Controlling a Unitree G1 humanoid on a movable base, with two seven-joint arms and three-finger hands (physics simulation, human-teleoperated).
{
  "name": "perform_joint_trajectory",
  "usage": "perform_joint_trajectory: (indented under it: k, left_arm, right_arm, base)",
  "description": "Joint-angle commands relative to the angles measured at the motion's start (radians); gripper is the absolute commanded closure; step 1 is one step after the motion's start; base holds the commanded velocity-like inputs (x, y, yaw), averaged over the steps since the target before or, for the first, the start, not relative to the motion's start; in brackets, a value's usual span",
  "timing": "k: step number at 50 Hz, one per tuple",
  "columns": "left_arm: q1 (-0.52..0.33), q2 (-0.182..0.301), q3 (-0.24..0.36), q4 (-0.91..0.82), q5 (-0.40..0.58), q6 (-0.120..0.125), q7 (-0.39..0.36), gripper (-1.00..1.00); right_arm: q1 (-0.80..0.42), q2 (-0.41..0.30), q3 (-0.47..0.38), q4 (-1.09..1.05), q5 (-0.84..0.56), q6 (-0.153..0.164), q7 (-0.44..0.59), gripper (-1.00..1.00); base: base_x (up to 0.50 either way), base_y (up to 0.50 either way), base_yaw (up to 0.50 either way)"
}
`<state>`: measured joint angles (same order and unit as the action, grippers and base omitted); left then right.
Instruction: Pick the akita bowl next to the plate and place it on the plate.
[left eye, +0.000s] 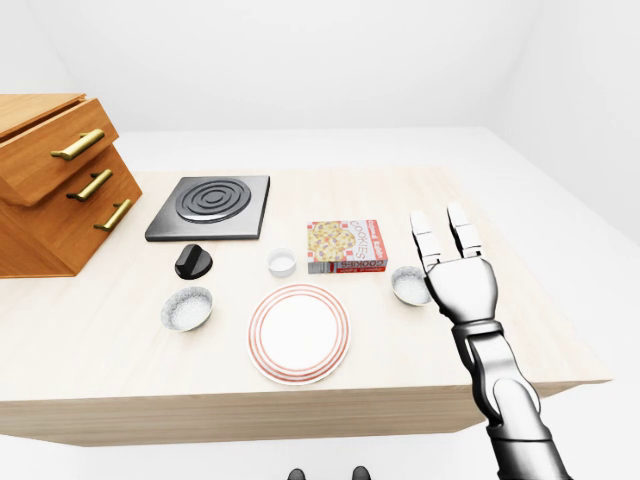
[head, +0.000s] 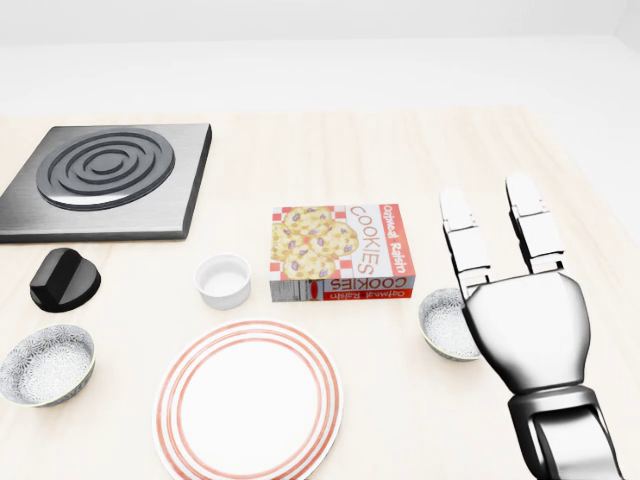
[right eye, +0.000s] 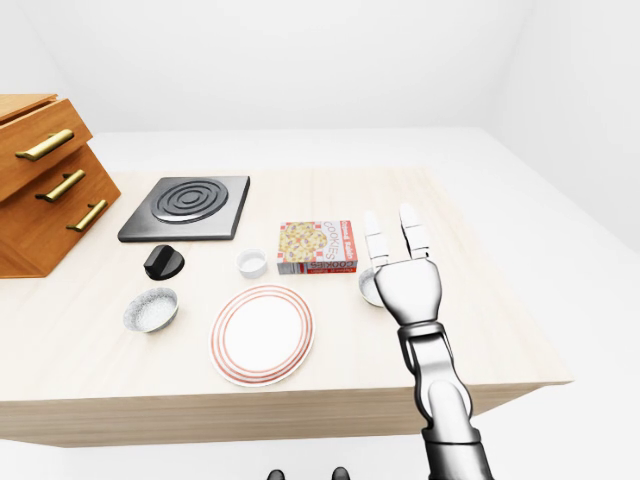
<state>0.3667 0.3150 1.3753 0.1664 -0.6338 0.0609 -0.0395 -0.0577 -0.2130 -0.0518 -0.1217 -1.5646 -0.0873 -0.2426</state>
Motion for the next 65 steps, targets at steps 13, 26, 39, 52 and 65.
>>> perform_joint_trajectory:
  k: [13,26,39,52,65]
  left_arm:
    - [0.003,-0.002,-0.007,0.008,-0.008,-0.006,0.003,-1.00]
    - [0.001,0.000,-0.014,0.020,-0.013,-0.014,0.001,-1.00]
    - [0.003,-0.002,-0.017,0.020,-0.018,-0.012,0.002,-1.00]
    - [0.002,-0.001,-0.022,0.029,-0.019,-0.018,0.001,-1.00]
    - [0.000,-0.004,-0.030,0.025,-0.018,-0.019,0.005,-1.00]
  right_arm:
    - [-0.051,0.002,0.042,0.172,0.016,0.000,-0.101,-1.00]
    - [-0.051,0.004,0.040,0.209,0.087,0.000,-0.077,-1.00]
    - [-0.110,-0.018,0.027,0.342,0.123,0.000,-0.119,-1.00]
    - [-0.205,-0.066,0.028,0.548,0.160,0.000,-0.206,-1.00]
    - [-0.248,-0.079,0.042,0.648,0.171,0.000,-0.262,-1.00]
  base:
    - [0.00,0.00,0.00]
    - [0.00,0.00,0.00]
    - [0.00,0.00,0.00]
    - [0.00,0.00,0.00]
    - [0.00,0.00,0.00]
